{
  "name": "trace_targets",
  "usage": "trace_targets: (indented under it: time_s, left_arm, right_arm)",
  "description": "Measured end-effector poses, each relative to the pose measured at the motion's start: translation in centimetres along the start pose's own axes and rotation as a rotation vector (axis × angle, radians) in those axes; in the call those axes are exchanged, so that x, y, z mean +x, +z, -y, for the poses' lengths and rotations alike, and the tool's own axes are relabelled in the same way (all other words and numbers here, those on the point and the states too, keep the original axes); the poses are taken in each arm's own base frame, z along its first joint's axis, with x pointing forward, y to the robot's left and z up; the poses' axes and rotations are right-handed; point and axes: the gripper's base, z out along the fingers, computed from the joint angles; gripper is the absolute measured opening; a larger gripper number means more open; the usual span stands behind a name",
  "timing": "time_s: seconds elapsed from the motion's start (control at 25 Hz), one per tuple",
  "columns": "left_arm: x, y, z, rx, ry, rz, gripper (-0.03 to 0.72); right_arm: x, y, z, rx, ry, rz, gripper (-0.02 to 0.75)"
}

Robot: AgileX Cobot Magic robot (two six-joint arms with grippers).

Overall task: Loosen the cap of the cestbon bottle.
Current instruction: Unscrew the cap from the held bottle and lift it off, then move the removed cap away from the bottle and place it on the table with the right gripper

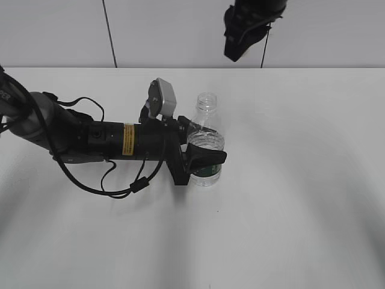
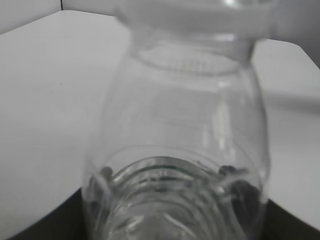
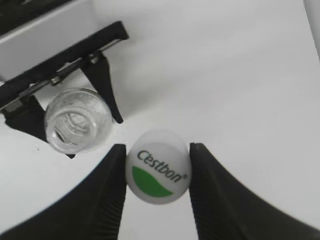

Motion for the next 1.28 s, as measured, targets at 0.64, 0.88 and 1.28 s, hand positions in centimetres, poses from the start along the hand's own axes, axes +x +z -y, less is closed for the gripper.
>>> trace_targets:
  time_s: [0.64,0.88,1.28]
  left_arm:
    - [0.0,0.0,0.0,0.0,0.0,0.0,0.386]
    - [-0.1,0.0,-0.1,-0.014,-0.009,0.008,0.386]
    - [-0.1,0.0,-0.3,-0.032,-0.017,0.009,0.384]
  right_arm:
    - [20.1,5.3,6.6,-0.096,1.049,-0.203,0.299]
    - [25.8,9.3,4.3,-0.09,1.242,-0.189,0.299]
    - [27.7,11.0,3.3,0.008,1.252,-0.182,0.298]
